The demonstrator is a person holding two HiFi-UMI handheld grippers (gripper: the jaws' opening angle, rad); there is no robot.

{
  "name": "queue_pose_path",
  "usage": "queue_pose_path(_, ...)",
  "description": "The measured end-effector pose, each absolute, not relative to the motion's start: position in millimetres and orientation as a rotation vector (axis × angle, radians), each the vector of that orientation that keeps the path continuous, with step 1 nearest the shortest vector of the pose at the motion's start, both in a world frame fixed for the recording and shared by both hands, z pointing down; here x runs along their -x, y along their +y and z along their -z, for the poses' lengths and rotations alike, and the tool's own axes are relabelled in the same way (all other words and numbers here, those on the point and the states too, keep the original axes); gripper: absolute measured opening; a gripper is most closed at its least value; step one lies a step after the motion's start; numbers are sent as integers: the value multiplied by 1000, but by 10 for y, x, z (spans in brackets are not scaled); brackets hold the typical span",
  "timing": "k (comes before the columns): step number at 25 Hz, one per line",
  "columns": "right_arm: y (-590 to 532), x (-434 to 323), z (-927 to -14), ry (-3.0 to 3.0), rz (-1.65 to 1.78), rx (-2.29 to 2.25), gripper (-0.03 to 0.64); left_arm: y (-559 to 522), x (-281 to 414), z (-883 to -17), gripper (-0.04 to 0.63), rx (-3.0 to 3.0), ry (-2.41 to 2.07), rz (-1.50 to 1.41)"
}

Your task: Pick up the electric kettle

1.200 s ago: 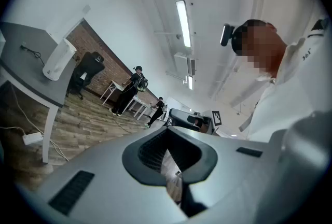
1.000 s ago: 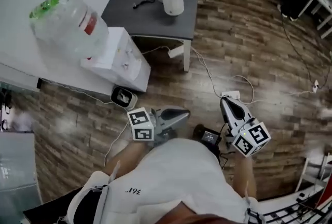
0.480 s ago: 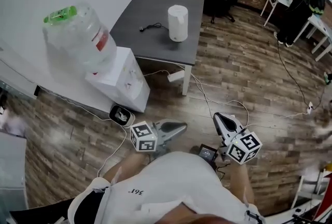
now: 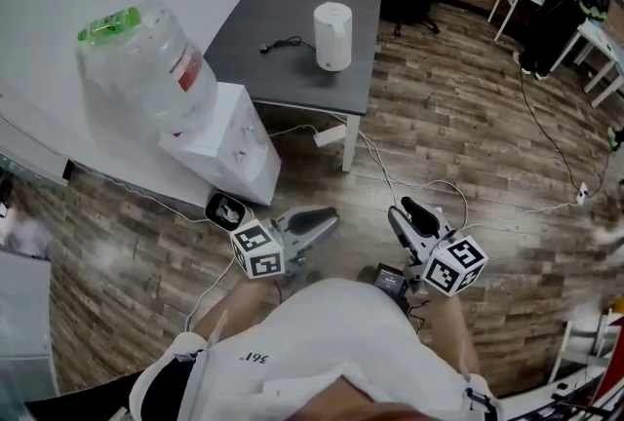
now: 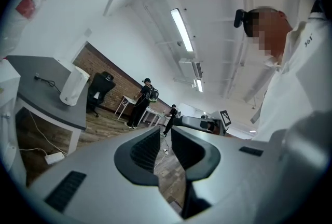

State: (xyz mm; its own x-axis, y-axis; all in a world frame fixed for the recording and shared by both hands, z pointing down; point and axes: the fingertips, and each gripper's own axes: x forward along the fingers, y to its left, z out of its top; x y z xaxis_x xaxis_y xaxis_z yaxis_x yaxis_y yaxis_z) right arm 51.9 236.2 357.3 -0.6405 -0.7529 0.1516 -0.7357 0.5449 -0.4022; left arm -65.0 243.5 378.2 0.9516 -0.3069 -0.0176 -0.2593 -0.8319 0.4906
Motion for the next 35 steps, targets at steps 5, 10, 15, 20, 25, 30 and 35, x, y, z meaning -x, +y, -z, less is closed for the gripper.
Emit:
queue_pose_path(5,2361,-652,-3635,2707,700,1327,130,2359,666,-3773,97,-2599,-467,162)
queue_pose_path(10,2344,-905,-3712,2656,733,1367,130,2282,586,-3822,101,-2573,-548,166)
queue_pose_path(15,2373,-1237,-3763,2652,773,1354,130,2256,297,-3885,101,-2536,-582,158)
queue_pose_path(20,2365,-1587,-3775,2645,756,1337,130,2166,-84,-3868,100,-2557,-576,145)
queue_pose_path(25,2399,-1770,-3949,2647,808,1312,130,2164,-265,-3873,100,-2551,-604,140)
queue_pose_path(30,2320,-1733,-4043,2675,841,1252,130,2139,-257,-3932,100,-2532,-649,127)
queue_pose_path(35,2085,-1545,-4066,2728,841,1208,130,1931,-130,-4000,100,-2512,-676,126)
